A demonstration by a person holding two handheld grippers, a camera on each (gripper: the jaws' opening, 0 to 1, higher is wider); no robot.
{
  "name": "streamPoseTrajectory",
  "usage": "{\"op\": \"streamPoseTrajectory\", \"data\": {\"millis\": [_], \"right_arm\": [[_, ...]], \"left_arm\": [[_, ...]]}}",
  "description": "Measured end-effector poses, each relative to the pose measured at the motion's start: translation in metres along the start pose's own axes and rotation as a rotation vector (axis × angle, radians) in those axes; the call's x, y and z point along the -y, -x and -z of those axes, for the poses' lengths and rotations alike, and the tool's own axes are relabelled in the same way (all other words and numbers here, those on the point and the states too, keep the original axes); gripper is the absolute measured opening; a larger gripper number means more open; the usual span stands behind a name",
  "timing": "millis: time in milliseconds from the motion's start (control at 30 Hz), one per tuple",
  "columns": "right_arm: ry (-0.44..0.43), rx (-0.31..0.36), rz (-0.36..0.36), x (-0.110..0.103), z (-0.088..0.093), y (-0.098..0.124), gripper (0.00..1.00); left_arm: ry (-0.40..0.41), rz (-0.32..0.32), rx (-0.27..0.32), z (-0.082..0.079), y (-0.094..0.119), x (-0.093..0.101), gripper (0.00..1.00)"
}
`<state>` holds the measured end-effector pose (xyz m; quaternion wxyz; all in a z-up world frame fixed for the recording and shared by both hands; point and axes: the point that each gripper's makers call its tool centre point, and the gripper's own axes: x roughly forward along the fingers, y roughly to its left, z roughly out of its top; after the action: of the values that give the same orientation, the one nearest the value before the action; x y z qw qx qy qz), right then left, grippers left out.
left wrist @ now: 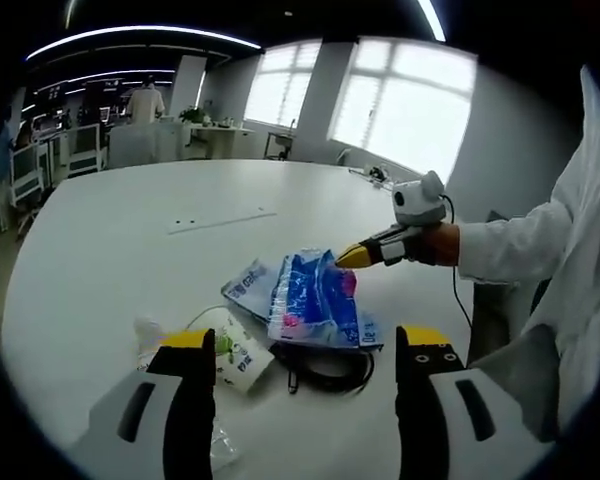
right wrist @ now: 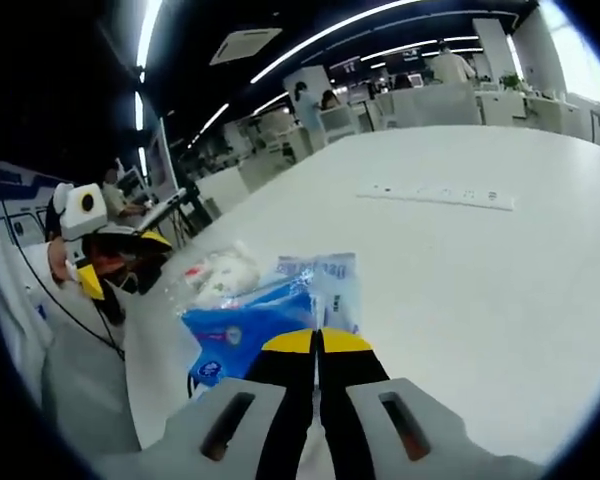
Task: Arrange the tabletop items into an orderly group along one side of the table until the central work area is clear of visible clutter.
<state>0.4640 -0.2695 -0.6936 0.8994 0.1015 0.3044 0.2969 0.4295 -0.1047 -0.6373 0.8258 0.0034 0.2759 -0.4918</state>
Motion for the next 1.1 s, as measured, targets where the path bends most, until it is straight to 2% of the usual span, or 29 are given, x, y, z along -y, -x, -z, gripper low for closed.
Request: {"op": "streamPoseTrajectory", "data": {"millis": [267, 500, 833, 867, 967, 1033, 1067, 1100], "right_arm": [[-0.012, 0.012, 0.003, -0.005, 0.0, 0.005, 0.0], [-0.02, 0.019, 0.006, -0.006, 0.001, 0.007, 0.0], [-0.027, 0.025, 0.013, -0.003, 0.004, 0.008, 0.0], [-0.028, 0.026, 0.014, -0.003, 0.004, 0.008, 0.0], [-0.029, 0.03, 0.017, -0.002, 0.004, 0.008, 0.0], [-0.03, 0.031, 0.017, -0.001, 0.004, 0.009, 0.0], [-0.031, 0.033, 0.017, -0.001, 0.004, 0.009, 0.0], [-0.032, 0.033, 0.018, -0.001, 0.004, 0.009, 0.0]], "left_arm": [[0.028, 0.016, -0.011, 0.0, -0.013, 0.009, 0.7], [0.052, 0.026, -0.043, 0.007, -0.027, 0.018, 0.7], [0.111, 0.005, -0.074, 0.015, -0.043, 0.021, 0.64], [0.114, -0.008, -0.097, 0.019, -0.045, 0.019, 0.62], [0.124, -0.032, -0.113, 0.024, -0.047, 0.017, 0.57], [0.138, -0.027, -0.12, 0.026, -0.05, 0.021, 0.56], [0.144, -0.039, -0.142, 0.031, -0.051, 0.02, 0.56], [0.142, -0.037, -0.133, 0.03, -0.053, 0.022, 0.56]]}}
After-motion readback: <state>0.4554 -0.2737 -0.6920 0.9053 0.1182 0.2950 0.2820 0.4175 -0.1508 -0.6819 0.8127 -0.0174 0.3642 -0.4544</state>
